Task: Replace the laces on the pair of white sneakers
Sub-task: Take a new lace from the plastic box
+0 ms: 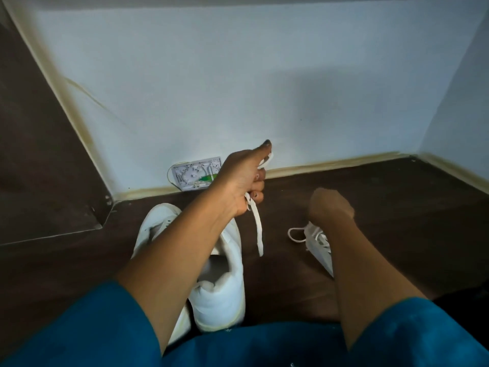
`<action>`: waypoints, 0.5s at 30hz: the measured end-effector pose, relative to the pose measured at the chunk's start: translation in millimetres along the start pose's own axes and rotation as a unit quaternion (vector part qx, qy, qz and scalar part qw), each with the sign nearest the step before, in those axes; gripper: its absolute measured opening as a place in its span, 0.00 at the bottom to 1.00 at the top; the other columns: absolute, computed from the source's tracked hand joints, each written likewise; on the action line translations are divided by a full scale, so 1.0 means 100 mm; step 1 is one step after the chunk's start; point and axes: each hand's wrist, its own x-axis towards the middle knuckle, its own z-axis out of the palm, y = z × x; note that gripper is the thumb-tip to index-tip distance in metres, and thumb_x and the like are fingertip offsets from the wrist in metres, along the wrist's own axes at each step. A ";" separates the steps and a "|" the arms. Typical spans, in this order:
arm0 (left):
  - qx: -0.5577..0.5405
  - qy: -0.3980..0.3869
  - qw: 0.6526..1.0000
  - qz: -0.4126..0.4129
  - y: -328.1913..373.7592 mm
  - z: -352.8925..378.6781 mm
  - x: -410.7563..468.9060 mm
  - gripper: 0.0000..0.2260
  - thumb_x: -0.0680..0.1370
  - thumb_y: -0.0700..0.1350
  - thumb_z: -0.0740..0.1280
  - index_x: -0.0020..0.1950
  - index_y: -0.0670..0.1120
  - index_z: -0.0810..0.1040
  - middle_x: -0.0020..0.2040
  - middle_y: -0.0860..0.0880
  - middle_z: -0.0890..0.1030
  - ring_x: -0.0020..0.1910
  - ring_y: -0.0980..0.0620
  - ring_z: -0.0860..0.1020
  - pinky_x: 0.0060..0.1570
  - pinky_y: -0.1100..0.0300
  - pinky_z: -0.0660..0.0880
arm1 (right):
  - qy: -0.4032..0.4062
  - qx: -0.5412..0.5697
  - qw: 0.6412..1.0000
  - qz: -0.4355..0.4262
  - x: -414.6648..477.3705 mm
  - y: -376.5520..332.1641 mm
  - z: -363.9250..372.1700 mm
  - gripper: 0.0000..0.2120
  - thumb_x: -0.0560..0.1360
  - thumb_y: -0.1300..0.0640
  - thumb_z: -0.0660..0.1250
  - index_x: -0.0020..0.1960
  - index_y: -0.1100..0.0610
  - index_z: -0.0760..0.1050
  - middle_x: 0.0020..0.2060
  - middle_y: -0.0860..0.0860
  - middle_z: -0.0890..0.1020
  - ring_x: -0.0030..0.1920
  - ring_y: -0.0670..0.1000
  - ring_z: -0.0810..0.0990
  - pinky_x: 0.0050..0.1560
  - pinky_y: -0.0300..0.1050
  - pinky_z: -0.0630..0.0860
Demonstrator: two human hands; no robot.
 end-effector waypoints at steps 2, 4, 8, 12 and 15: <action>-0.026 0.004 1.000 0.010 0.01 0.00 -0.01 0.13 0.78 0.53 0.65 0.37 0.48 0.69 0.23 0.53 0.60 0.18 0.58 0.55 0.22 0.69 0.53 | 0.053 0.065 0.996 -0.034 0.01 0.02 -0.08 0.11 0.75 0.62 0.64 0.57 0.59 0.78 0.52 0.58 0.81 0.53 0.59 0.79 0.50 0.47 0.75; -0.035 0.001 0.999 0.018 0.03 0.01 -0.05 0.14 0.78 0.53 0.64 0.36 0.48 0.68 0.23 0.53 0.60 0.18 0.57 0.55 0.22 0.69 0.53 | 0.119 0.139 0.982 -0.056 -0.04 0.07 -0.22 0.13 0.76 0.62 0.62 0.60 0.57 0.76 0.53 0.58 0.81 0.53 0.58 0.79 0.46 0.41 0.71; -0.028 -0.006 0.999 0.033 0.10 0.04 -0.23 0.13 0.78 0.53 0.64 0.37 0.48 0.68 0.23 0.53 0.60 0.18 0.57 0.55 0.22 0.68 0.53 | 0.236 0.188 0.949 -0.094 -0.30 0.27 -0.54 0.10 0.77 0.62 0.61 0.56 0.59 0.78 0.49 0.60 0.82 0.48 0.59 0.79 0.42 0.42 0.68; -0.028 -0.014 0.998 0.048 0.21 0.08 -0.44 0.13 0.78 0.53 0.64 0.37 0.49 0.69 0.23 0.53 0.59 0.18 0.58 0.55 0.22 0.68 0.53 | 0.299 0.231 0.920 -0.101 -0.67 0.42 -0.86 0.09 0.76 0.61 0.62 0.49 0.56 0.80 0.41 0.54 0.81 0.40 0.54 0.76 0.40 0.42 0.69; -0.011 -0.028 0.998 0.056 0.26 0.12 -0.55 0.13 0.78 0.53 0.64 0.37 0.49 0.69 0.23 0.53 0.60 0.18 0.58 0.55 0.22 0.69 0.54 | 0.356 0.188 0.912 -0.077 -0.86 0.45 -0.96 0.09 0.73 0.59 0.62 0.44 0.56 0.81 0.39 0.53 0.80 0.38 0.56 0.74 0.41 0.45 0.73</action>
